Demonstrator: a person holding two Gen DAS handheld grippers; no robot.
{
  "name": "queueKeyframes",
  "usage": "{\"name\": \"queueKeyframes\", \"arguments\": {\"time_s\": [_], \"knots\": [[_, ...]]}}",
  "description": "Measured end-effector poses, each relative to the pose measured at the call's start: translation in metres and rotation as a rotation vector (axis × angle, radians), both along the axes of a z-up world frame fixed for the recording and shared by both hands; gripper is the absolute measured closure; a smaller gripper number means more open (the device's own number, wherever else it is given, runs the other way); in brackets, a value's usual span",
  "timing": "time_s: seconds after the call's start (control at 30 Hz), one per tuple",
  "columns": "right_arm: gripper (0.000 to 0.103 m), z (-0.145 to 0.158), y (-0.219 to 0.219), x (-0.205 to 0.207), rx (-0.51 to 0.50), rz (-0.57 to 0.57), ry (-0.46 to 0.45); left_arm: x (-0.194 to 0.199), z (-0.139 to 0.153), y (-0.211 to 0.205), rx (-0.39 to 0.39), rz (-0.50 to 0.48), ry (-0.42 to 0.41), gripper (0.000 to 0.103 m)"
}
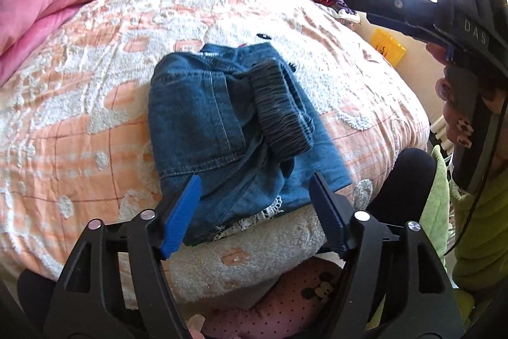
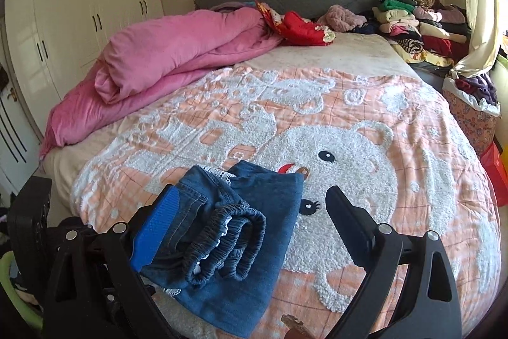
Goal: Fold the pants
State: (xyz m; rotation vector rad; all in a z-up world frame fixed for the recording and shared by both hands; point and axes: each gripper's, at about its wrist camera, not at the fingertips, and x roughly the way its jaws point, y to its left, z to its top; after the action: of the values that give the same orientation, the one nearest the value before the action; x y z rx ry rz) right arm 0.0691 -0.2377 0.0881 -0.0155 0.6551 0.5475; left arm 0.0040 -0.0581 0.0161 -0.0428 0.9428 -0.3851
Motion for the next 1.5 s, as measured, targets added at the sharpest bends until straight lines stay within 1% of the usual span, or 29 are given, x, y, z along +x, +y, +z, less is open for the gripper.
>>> {"name": "queueKeyframes", "arguments": {"time_s": [0.03, 0.1, 0.13, 0.3, 0.37, 0.47, 0.53, 0.83, 1.1, 1.3, 1.5], "knots": [[0.010, 0.002, -0.002, -0.002, 0.004, -0.001, -0.003, -0.001, 0.002, 0.000, 0.001, 0.001, -0.006, 0.037], [0.010, 0.005, -0.007, -0.006, 0.014, -0.007, -0.014, -0.002, 0.008, 0.000, 0.003, 0.006, -0.020, 0.030], [0.004, 0.006, -0.009, -0.008, 0.017, -0.009, -0.016, -0.002, 0.010, 0.001, 0.002, 0.008, -0.025, 0.029], [0.005, 0.010, -0.019, -0.015, 0.034, -0.022, -0.033, -0.004, 0.021, 0.006, 0.004, 0.033, -0.053, 0.019], [0.005, 0.011, -0.021, -0.017, 0.033, -0.032, -0.038, -0.003, 0.026, 0.008, 0.003, 0.042, -0.063, 0.017], [0.005, 0.010, -0.026, -0.019, 0.039, -0.040, -0.036, -0.002, 0.030, 0.012, 0.005, 0.056, -0.076, 0.016], [0.005, 0.009, -0.029, -0.021, 0.042, -0.045, -0.035, -0.001, 0.032, 0.013, 0.009, 0.066, -0.081, 0.010], [0.005, 0.001, -0.035, -0.026, 0.044, -0.060, -0.017, 0.002, 0.032, 0.021, 0.023, 0.093, -0.088, 0.010], [0.005, -0.004, -0.036, -0.033, 0.035, -0.066, -0.009, 0.004, 0.031, 0.030, 0.013, 0.113, -0.087, 0.010], [0.005, -0.011, -0.036, -0.033, 0.019, -0.069, 0.009, 0.008, 0.033, 0.051, -0.008, 0.171, -0.093, 0.010], [0.005, -0.026, -0.035, -0.027, -0.002, -0.076, 0.054, 0.014, 0.027, 0.070, -0.026, 0.226, -0.079, 0.010]]}}
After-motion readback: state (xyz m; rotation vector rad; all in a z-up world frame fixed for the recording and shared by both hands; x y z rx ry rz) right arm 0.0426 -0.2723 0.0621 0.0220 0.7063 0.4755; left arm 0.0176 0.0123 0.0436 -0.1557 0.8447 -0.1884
